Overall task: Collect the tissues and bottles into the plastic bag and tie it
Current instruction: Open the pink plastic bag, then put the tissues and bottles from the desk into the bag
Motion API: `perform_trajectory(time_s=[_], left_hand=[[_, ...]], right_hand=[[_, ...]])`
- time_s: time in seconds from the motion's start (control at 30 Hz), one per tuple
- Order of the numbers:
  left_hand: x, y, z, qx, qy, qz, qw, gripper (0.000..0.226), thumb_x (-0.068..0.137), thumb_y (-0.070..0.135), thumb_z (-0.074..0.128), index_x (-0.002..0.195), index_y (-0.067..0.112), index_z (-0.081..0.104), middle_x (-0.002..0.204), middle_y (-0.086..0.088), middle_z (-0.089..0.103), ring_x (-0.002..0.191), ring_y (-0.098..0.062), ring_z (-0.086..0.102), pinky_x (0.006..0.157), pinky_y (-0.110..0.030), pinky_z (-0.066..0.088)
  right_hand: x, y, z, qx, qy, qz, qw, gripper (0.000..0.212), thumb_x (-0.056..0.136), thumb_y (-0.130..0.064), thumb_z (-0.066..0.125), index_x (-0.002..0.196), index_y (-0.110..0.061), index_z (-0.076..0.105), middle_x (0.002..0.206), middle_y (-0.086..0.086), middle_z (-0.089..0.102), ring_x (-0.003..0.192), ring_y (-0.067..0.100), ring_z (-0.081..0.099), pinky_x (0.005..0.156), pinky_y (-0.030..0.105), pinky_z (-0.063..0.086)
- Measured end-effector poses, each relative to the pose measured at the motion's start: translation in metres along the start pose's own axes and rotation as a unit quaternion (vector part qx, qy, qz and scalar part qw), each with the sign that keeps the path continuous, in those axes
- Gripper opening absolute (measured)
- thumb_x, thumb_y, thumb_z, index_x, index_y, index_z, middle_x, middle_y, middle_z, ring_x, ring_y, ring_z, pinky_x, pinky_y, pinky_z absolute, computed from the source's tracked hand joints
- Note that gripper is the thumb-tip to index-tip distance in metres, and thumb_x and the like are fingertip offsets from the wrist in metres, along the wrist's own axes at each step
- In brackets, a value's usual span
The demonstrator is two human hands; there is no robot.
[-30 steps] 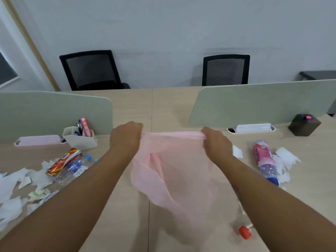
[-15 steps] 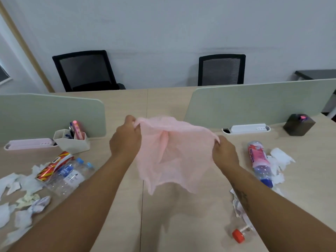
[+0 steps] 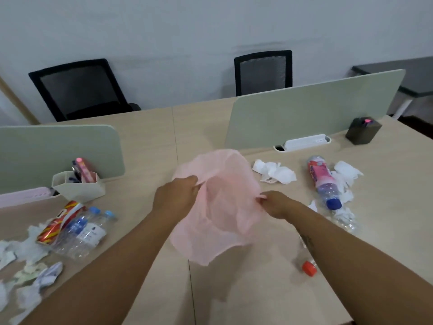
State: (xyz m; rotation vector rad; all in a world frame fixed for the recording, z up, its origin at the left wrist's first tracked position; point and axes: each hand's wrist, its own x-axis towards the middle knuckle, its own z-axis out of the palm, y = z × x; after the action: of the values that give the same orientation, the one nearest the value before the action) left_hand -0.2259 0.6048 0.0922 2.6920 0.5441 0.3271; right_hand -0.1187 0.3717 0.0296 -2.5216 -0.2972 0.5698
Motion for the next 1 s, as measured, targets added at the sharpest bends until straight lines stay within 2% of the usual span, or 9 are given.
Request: perform_trajectory(time_s=[0.1, 0.2, 0.3, 0.4, 0.53, 0.67, 0.8, 0.87, 1.0], left_hand=[[0.001, -0.003, 0.004, -0.032, 0.023, -0.059, 0.997, 0.029, 0.104, 0.038, 0.032, 0.093, 0.016, 0.046, 0.083, -0.012, 0.058, 0.075, -0.033, 0.055, 0.064, -0.035, 0.039], [-0.003, 0.003, 0.013, -0.031, 0.009, -0.026, 0.999, 0.031, 0.103, 0.035, 0.033, 0.084, 0.014, 0.045, 0.086, -0.017, 0.061, 0.072, -0.034, 0.050, 0.064, -0.037, 0.039], [-0.009, 0.013, 0.029, -0.036, -0.010, -0.008, 0.999, 0.031, 0.103, 0.035, 0.033, 0.081, 0.015, 0.045, 0.087, -0.018, 0.061, 0.071, -0.031, 0.046, 0.064, -0.036, 0.038], [-0.012, 0.027, 0.048, -0.054, -0.032, -0.008, 0.998, 0.032, 0.103, 0.036, 0.032, 0.083, 0.016, 0.047, 0.083, -0.010, 0.055, 0.075, -0.030, 0.045, 0.067, -0.036, 0.037], [-0.015, 0.040, 0.076, -0.050, -0.053, -0.009, 0.997, 0.036, 0.103, 0.037, 0.033, 0.082, 0.013, 0.052, 0.079, -0.006, 0.052, 0.075, -0.030, 0.046, 0.068, -0.037, 0.037], [-0.012, 0.057, 0.094, -0.090, -0.070, -0.031, 0.993, 0.040, 0.100, 0.038, 0.038, 0.075, 0.010, 0.048, 0.070, -0.005, 0.052, 0.071, -0.033, 0.050, 0.063, -0.037, 0.038], [0.009, 0.078, 0.101, -0.157, -0.087, -0.103, 0.978, 0.049, 0.094, 0.046, 0.037, 0.079, 0.002, 0.055, 0.078, -0.012, 0.060, 0.077, -0.034, 0.057, 0.068, -0.037, 0.043], [0.024, 0.091, 0.101, -0.192, -0.089, -0.128, 0.969, 0.051, 0.094, 0.047, 0.037, 0.084, 0.003, 0.061, 0.085, -0.012, 0.064, 0.084, -0.035, 0.060, 0.074, -0.038, 0.046], [0.048, 0.112, 0.100, -0.243, -0.117, -0.177, 0.946, 0.051, 0.094, 0.053, 0.038, 0.110, 0.011, 0.061, 0.108, -0.009, 0.061, 0.094, -0.031, 0.056, 0.078, -0.034, 0.043]], right_hand=[[-0.011, 0.014, 0.013, 0.044, 0.050, 0.035, 0.997, 0.044, 0.100, -0.027, 0.045, 0.140, -0.008, 0.046, 0.139, 0.019, 0.052, 0.125, 0.035, 0.050, 0.102, 0.038, 0.040], [-0.030, 0.041, 0.019, 0.083, 0.001, 0.097, 0.992, 0.099, 0.082, -0.063, 0.062, 0.156, -0.030, 0.006, 0.156, 0.016, 0.026, 0.141, 0.039, 0.030, 0.114, 0.047, 0.028], [-0.048, 0.076, 0.022, 0.037, 0.043, 0.132, 0.990, 0.128, 0.063, -0.074, 0.072, 0.153, -0.038, -0.012, 0.163, 0.013, 0.004, 0.148, 0.041, 0.010, 0.117, 0.052, 0.016], [-0.057, 0.114, 0.030, -0.024, 0.117, 0.207, 0.971, 0.125, 0.067, -0.072, 0.071, 0.151, -0.041, -0.016, 0.163, 0.012, -0.007, 0.147, 0.046, 0.002, 0.117, 0.058, 0.011], [-0.059, 0.146, 0.043, -0.071, 0.194, 0.305, 0.930, 0.095, 0.078, -0.070, 0.058, 0.153, -0.037, 0.010, 0.162, 0.014, -0.007, 0.143, 0.054, 0.007, 0.108, 0.064, 0.026], [-0.069, 0.167, 0.043, 0.069, 0.230, 0.330, 0.913, 0.079, 0.084, -0.047, 0.066, 0.150, -0.027, 0.027, 0.161, 0.013, -0.009, 0.123, 0.047, 0.034, 0.082, 0.042, 0.044], [-0.091, 0.163, 0.053, 0.042, 0.341, 0.086, 0.935, 0.080, 0.073, -0.025, 0.074, 0.144, -0.020, 0.038, 0.160, 0.019, 0.012, 0.130, 0.042, 0.035, 0.096, 0.045, 0.040], [-0.105, 0.153, 0.063, 0.036, 0.310, -0.044, 0.949, 0.087, 0.066, -0.020, 0.074, 0.143, -0.022, 0.034, 0.160, 0.016, 0.017, 0.130, 0.033, 0.039, 0.095, 0.038, 0.043], [-0.114, 0.139, 0.072, -0.001, 0.183, -0.131, 0.974, 0.081, 0.066, -0.036, 0.064, 0.142, -0.037, 0.036, 0.160, 0.001, 0.016, 0.122, 0.018, 0.051, 0.069, 0.021, 0.053]])
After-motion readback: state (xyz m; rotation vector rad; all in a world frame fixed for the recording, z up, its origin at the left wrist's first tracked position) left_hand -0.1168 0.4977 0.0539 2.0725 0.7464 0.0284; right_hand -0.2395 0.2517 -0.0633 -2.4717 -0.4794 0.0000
